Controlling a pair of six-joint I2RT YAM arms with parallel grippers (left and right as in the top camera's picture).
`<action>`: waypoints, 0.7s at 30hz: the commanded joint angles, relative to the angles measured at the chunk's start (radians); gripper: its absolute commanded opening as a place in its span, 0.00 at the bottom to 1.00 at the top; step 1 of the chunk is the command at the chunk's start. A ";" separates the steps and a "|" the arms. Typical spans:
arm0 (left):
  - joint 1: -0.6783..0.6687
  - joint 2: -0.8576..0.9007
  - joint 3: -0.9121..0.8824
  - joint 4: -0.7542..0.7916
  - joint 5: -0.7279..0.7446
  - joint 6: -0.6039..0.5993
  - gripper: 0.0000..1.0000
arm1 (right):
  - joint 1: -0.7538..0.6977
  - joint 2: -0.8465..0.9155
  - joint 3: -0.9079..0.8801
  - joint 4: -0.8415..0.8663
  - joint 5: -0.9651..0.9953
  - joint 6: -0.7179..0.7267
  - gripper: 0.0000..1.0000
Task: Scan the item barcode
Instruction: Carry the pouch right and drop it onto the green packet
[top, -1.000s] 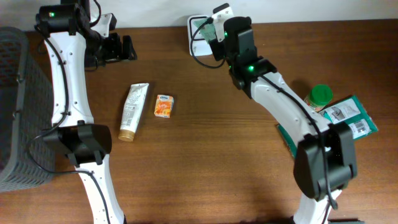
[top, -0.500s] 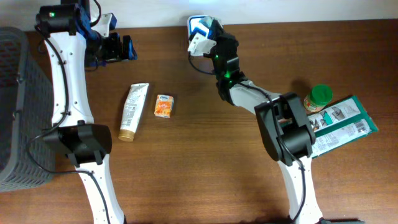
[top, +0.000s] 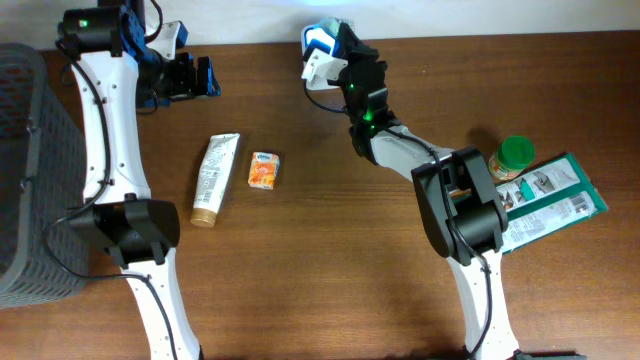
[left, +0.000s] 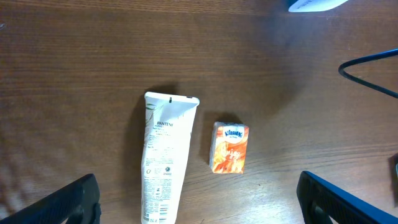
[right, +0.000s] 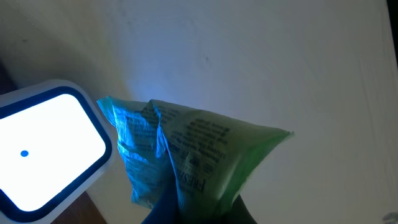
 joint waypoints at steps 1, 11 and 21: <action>-0.004 -0.022 0.014 -0.001 0.011 0.005 0.99 | -0.001 -0.006 0.029 0.008 0.000 0.004 0.04; -0.004 -0.022 0.014 -0.001 0.011 0.005 0.99 | 0.000 -0.162 0.028 -0.080 0.074 0.204 0.04; -0.004 -0.022 0.014 -0.001 0.011 0.005 0.99 | 0.023 -0.671 0.028 -0.999 -0.021 0.958 0.04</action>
